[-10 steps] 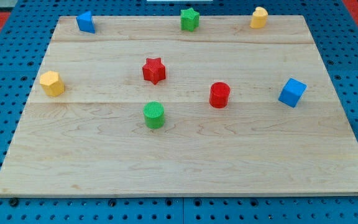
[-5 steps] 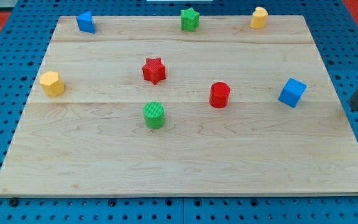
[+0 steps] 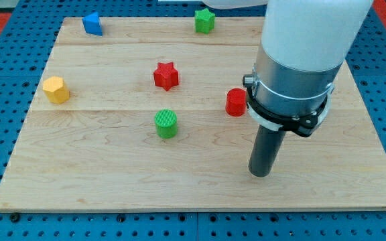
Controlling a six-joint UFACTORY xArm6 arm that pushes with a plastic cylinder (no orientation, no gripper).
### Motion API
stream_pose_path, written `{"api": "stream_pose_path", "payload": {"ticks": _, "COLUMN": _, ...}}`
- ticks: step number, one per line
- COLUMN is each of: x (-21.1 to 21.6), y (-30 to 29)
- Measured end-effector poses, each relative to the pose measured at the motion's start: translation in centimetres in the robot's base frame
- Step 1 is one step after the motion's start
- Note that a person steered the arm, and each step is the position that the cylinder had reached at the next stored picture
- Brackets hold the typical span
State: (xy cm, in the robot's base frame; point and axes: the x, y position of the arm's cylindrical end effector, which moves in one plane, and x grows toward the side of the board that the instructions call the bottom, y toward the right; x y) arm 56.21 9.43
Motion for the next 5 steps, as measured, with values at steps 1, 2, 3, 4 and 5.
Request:
{"api": "stream_pose_path", "payload": {"ticks": 1, "x": 0.0, "y": 0.0}}
{"api": "stream_pose_path", "payload": {"ticks": 2, "x": -0.9, "y": -3.7}}
{"api": "stream_pose_path", "payload": {"ticks": 3, "x": -0.9, "y": -10.2}}
{"api": "stream_pose_path", "payload": {"ticks": 4, "x": -1.0, "y": -21.6}}
{"api": "stream_pose_path", "payload": {"ticks": 5, "x": -4.6, "y": -27.6}}
